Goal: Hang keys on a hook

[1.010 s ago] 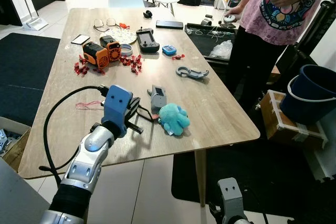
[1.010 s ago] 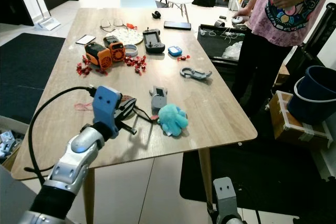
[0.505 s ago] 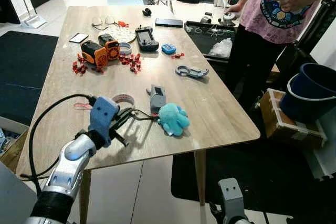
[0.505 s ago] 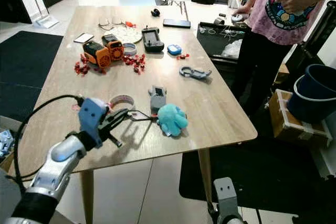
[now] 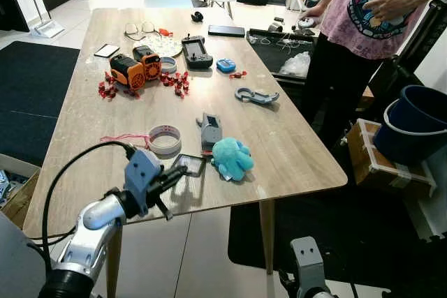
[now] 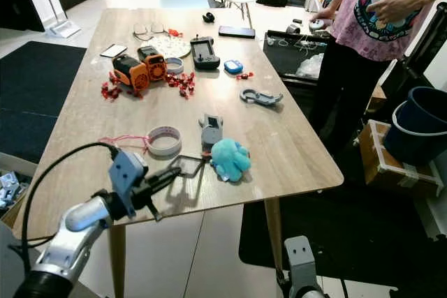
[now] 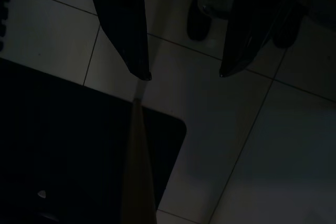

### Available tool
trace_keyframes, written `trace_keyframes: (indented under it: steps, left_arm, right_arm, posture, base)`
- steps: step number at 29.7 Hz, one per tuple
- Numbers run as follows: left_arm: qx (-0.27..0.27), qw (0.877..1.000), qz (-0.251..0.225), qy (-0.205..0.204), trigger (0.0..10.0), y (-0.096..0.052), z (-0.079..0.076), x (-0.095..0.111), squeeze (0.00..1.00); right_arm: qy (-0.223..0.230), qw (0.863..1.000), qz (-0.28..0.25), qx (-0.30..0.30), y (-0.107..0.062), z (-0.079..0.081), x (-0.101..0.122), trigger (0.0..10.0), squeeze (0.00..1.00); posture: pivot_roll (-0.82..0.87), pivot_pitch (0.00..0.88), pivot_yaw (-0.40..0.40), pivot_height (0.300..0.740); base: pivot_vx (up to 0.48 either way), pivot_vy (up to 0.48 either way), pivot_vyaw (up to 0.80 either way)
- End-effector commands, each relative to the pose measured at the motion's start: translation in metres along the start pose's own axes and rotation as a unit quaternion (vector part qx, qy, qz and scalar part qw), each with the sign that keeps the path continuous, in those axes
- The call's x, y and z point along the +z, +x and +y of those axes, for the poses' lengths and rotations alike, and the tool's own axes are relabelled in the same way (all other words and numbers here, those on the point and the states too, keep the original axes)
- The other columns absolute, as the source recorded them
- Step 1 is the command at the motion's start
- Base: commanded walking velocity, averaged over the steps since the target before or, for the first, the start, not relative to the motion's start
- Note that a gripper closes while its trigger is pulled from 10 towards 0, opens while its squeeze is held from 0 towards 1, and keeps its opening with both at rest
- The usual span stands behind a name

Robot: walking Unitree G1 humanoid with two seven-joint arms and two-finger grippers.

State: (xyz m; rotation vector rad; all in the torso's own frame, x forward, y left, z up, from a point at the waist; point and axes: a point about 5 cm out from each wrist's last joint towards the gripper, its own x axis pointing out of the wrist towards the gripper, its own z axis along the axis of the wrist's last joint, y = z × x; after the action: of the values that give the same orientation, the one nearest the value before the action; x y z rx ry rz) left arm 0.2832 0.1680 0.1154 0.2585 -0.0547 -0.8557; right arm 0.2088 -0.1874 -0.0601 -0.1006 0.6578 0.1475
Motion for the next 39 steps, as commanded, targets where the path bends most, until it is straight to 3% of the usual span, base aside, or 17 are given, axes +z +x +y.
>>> trace_keyframes:
  steps: [1,3,4,5,8,9,10,11,16,19,25,31,33,39]
  left_arm:
    - [-0.008,1.000,0.018,0.005,10.0,-0.003,-0.001,-0.006,0.22]
    - [0.004,1.000,0.018,0.016,10.0,-0.004,0.002,-0.006,0.56]
    - [0.004,1.000,0.018,0.016,10.0,-0.004,0.002,-0.006,0.56]
    - [0.010,1.000,0.019,0.019,10.0,-0.004,0.004,-0.006,1.00]
    - [0.026,0.999,0.022,0.031,10.0,-0.004,0.008,-0.006,1.00]
    - [0.036,0.998,0.020,0.039,10.0,-0.004,0.011,-0.005,0.71]
    - [0.036,0.998,0.020,0.039,10.0,-0.004,0.011,-0.005,0.71]
    - [0.046,0.998,0.019,0.047,10.0,-0.004,0.014,-0.003,0.00]
    - [0.070,0.997,-0.025,0.028,10.0,-0.004,0.022,0.010,0.00]
    - [0.036,0.998,-0.048,0.004,10.0,-0.001,0.012,0.019,0.00]
    - [-0.009,0.999,-0.031,-0.004,10.0,0.012,-0.019,0.010,0.00]
    - [-0.043,0.999,-0.015,-0.005,10.0,0.019,-0.040,0.002,0.00]
    - [-0.044,0.999,-0.012,-0.002,10.0,0.020,-0.041,0.002,0.00]
    - [0.021,0.999,0.011,0.027,10.0,0.019,-0.034,-0.005,0.00]
  right_arm:
    - [-0.004,1.000,0.013,-0.001,-0.002,-0.002,-0.005,10.0,0.00]
    - [-0.005,1.000,0.013,-0.001,-0.002,-0.003,-0.005,10.0,0.00]
    - [-0.005,1.000,0.013,-0.001,-0.002,-0.003,-0.005,10.0,0.00]
    - [-0.005,1.000,0.014,-0.001,-0.002,-0.003,-0.005,10.0,0.00]
    - [-0.006,1.000,0.013,-0.001,-0.002,-0.003,-0.005,10.0,0.00]
    - [-0.006,1.000,0.013,-0.001,-0.002,-0.003,-0.004,10.0,0.00]
    - [-0.006,1.000,0.013,-0.001,-0.002,-0.003,-0.004,10.0,0.00]
    - [-0.006,1.000,0.013,-0.001,-0.001,-0.003,-0.004,10.0,0.00]
    - [-0.005,1.000,0.012,-0.001,-0.001,-0.002,-0.003,10.0,0.00]
    - [-0.005,1.000,0.013,0.000,-0.002,-0.002,-0.005,10.0,0.00]
    - [-0.003,1.000,0.015,0.001,-0.002,0.000,-0.006,10.0,0.00]
    - [-0.002,1.000,0.015,0.001,-0.002,0.000,-0.006,10.0,0.00]
    - [-0.002,1.000,0.015,0.001,-0.002,0.001,-0.006,10.0,0.00]
    - [-0.002,1.000,0.015,0.001,-0.002,0.001,-0.007,10.0,0.00]
  posture:
    - [0.04,0.080,-0.074,0.740]
    - [0.04,0.077,-0.075,0.740]
    - [0.04,0.077,-0.075,0.740]
    - [0.04,0.076,-0.076,0.740]
    - [0.04,0.076,-0.076,0.740]
    - [0.04,0.076,-0.076,0.740]
    - [0.04,0.076,-0.076,0.740]
    - [0.05,0.078,-0.076,0.740]
    - [0.05,0.079,-0.075,0.740]
    - [0.05,0.080,-0.076,0.740]
    - [0.05,0.083,-0.074,0.740]
    - [0.05,0.085,-0.073,0.740]
    - [0.05,0.085,-0.073,0.740]
    - [0.05,0.087,-0.071,0.740]
  base:
    - [0.000,0.000,0.00]
    - [0.000,0.000,0.00]
    - [0.000,0.000,0.00]
    - [0.000,0.000,0.00]
    - [0.000,0.000,0.00]
    - [0.000,0.000,0.00]
    - [0.000,0.000,0.00]
    - [0.000,0.000,0.00]
    - [0.000,0.000,0.00]
    - [0.000,0.000,0.00]
    - [0.000,0.000,0.00]
    - [0.000,0.000,0.00]
    - [0.000,0.000,0.00]
    - [0.000,0.000,0.00]
